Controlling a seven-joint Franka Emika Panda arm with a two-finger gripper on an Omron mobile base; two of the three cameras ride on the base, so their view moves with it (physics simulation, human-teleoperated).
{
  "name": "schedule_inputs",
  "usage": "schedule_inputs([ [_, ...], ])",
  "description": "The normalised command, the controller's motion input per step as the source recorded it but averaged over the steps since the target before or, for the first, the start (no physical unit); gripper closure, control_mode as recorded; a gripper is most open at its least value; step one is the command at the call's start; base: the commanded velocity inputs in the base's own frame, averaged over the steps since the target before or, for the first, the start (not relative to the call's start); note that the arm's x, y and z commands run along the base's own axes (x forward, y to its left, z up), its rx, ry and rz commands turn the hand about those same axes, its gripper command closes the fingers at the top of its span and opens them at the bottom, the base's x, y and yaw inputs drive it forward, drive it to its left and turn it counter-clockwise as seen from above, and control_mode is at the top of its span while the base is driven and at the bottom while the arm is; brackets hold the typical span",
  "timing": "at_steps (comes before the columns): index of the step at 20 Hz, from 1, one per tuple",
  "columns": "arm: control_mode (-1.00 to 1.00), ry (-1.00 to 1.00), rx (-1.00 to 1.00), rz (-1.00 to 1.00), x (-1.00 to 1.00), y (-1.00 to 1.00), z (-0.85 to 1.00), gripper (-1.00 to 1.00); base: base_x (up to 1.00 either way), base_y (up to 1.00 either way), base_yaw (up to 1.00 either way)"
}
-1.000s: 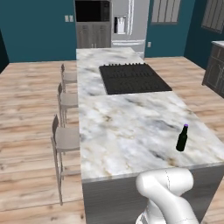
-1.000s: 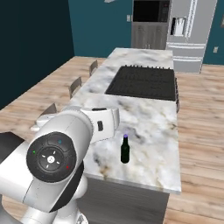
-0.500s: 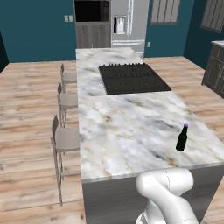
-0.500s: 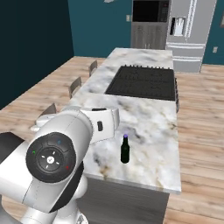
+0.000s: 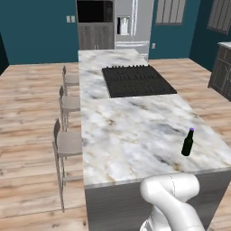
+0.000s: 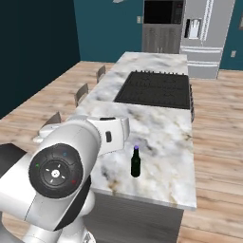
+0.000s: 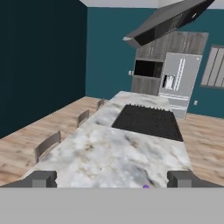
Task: Pick the beer, boxed drink from the counter and place them in the open cabinet.
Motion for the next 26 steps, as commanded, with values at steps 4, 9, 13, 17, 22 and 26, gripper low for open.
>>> schedule_inputs([
  [4,-1.00,0.00,0.00,0.14,0.00,0.00,0.00,-1.00,0.00,0.00,0.00],
  [9,-1.00,-0.01,0.00,0.25,0.00,-0.02,0.00,-1.00,0.00,0.00,0.00],
  [13,-1.00,0.00,0.00,0.30,0.00,-0.12,-0.07,-1.00,0.00,0.00,0.00],
  [17,-1.00,0.00,0.00,0.28,0.00,-0.15,-0.27,-1.00,0.00,0.00,0.00],
  [22,-1.00,0.00,0.00,0.18,0.00,-0.02,-0.58,-1.00,0.00,0.00,0.00],
  [26,-1.00,-0.02,0.00,0.07,0.00,0.00,-0.74,-1.00,0.00,0.00,0.00],
])
